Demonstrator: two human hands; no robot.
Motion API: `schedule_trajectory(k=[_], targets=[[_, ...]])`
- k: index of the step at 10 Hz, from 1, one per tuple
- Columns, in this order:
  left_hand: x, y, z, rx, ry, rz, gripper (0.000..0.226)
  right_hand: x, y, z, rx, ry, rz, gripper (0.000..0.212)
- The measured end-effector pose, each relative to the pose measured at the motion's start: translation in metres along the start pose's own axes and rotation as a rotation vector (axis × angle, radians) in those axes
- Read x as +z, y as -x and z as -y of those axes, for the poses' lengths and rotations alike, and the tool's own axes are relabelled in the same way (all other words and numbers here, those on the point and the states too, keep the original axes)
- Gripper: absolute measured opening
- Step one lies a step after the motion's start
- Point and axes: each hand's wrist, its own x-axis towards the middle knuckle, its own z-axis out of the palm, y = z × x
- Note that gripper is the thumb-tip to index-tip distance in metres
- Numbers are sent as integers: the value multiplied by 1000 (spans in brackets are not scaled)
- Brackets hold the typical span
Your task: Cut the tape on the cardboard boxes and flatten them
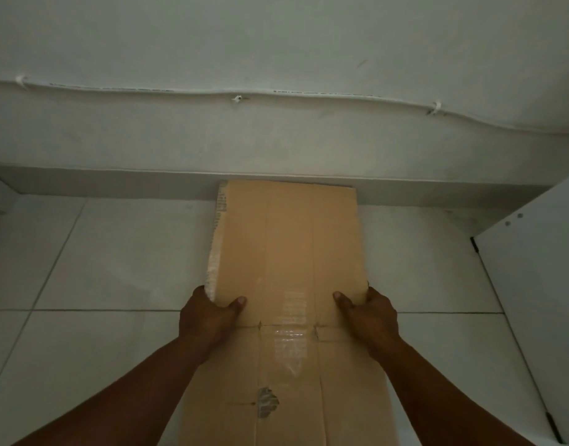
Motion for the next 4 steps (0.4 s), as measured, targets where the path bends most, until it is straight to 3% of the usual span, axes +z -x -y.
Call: schedule_trajectory(k=[1, 2, 3, 4], targets=[[0, 1, -9, -36, -35, 19, 90, -6, -6, 4, 4, 26, 46, 67], [-1, 11, -24, -53, -226, 68, 110, -11, -6, 10, 56, 140, 114, 80], [-19, 26, -51, 26, -529, 113, 103, -26, 5, 27, -3, 466, 134, 99], [-31, 50, -57, 241, -595, 214, 93, -41, 33, 38, -138, 603, 231, 86]])
